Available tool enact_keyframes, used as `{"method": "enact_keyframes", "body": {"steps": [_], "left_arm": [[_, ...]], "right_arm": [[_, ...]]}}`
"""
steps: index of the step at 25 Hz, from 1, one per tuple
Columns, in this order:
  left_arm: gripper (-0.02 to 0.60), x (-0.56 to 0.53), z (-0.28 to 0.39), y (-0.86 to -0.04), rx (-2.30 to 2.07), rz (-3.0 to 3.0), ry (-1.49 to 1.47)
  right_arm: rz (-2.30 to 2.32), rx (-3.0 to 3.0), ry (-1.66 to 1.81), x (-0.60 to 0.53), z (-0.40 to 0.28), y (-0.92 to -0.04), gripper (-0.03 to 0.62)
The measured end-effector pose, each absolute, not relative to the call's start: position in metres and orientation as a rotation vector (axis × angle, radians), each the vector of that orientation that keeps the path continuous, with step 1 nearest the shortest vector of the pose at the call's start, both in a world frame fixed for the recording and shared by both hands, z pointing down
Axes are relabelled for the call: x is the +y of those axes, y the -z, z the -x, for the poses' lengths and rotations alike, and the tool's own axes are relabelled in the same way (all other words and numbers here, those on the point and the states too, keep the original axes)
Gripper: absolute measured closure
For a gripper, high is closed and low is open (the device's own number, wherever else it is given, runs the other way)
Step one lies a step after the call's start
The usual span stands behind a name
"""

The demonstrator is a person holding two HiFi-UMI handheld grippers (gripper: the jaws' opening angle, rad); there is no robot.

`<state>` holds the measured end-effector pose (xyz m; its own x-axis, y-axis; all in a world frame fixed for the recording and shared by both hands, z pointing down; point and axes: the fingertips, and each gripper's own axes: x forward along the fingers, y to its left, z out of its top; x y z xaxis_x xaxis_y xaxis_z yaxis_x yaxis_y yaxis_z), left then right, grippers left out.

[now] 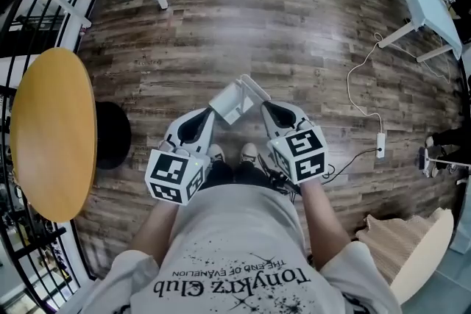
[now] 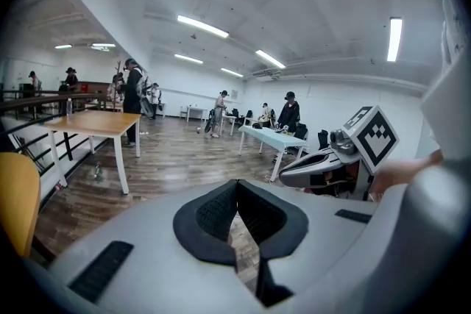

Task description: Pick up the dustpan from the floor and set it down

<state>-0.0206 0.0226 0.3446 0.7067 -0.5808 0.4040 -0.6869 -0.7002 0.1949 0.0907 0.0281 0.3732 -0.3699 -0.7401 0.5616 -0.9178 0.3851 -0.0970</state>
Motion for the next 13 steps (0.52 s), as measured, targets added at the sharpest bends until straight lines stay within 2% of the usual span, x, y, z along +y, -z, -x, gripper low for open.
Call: {"method": "enact_keyframes", "body": {"steps": [13], "left_arm": [[0.558,0.0144,0.02,-0.3467,-0.995,-2.576,-0.448]], "right_arm": [[-1.425,-2.237,-0.571,0.0193,-0.0902,-0.3734,0.569]]}}
